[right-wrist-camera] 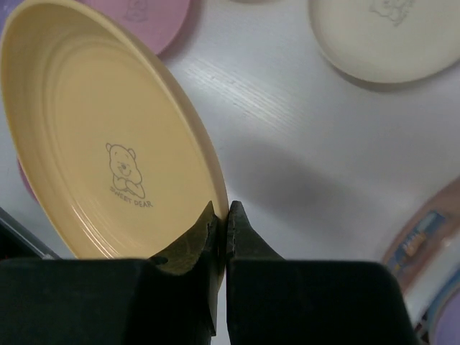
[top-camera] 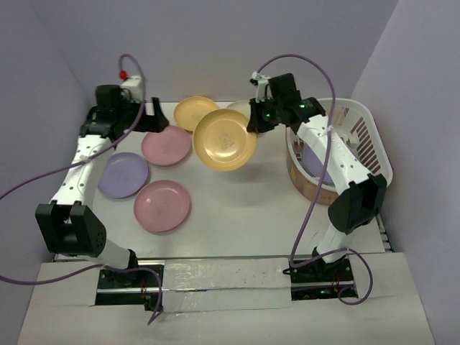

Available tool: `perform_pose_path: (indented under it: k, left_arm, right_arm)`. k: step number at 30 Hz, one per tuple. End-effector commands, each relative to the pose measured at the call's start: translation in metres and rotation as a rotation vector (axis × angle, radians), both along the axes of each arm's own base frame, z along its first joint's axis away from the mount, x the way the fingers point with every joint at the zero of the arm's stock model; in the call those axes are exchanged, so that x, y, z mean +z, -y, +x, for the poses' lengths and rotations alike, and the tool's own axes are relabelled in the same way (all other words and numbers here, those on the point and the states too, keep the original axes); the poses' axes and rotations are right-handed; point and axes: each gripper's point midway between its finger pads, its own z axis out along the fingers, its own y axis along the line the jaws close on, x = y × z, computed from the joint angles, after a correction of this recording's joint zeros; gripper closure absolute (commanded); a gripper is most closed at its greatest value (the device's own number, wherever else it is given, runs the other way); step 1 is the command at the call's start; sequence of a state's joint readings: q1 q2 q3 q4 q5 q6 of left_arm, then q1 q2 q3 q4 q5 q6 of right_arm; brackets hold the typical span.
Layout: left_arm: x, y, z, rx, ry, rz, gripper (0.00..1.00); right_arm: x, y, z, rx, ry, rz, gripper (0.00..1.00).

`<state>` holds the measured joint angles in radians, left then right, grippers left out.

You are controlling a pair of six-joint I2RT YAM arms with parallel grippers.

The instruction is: Place the plates into the plastic bin on the countertop

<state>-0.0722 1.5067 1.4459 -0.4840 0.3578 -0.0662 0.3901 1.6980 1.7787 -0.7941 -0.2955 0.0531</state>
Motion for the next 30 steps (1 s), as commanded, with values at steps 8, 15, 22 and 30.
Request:
perform_pose_path:
  k: [8, 15, 22, 30]
  left_arm:
    - [-0.079, -0.241, 0.004, 0.388, -0.177, 0.143, 0.01]
    - [-0.139, -0.257, 0.010, 0.252, -0.293, 0.156, 0.03]
    - [-0.189, -0.260, 0.022, 0.135, -0.384, 0.154, 0.10]
    - [-0.231, -0.261, 0.020, 0.102, -0.457, 0.152, 0.22]
  right_arm:
    - [0.040, 0.267, -0.007, -0.522, 0.154, -0.073, 1.00]
    - [-0.012, 0.351, -0.011, -0.643, 0.025, -0.150, 1.00]
    - [-0.048, 0.360, -0.001, -0.626, -0.059, -0.159, 1.00]
    - [-0.073, 0.374, 0.004, -0.614, -0.115, -0.218, 0.95]
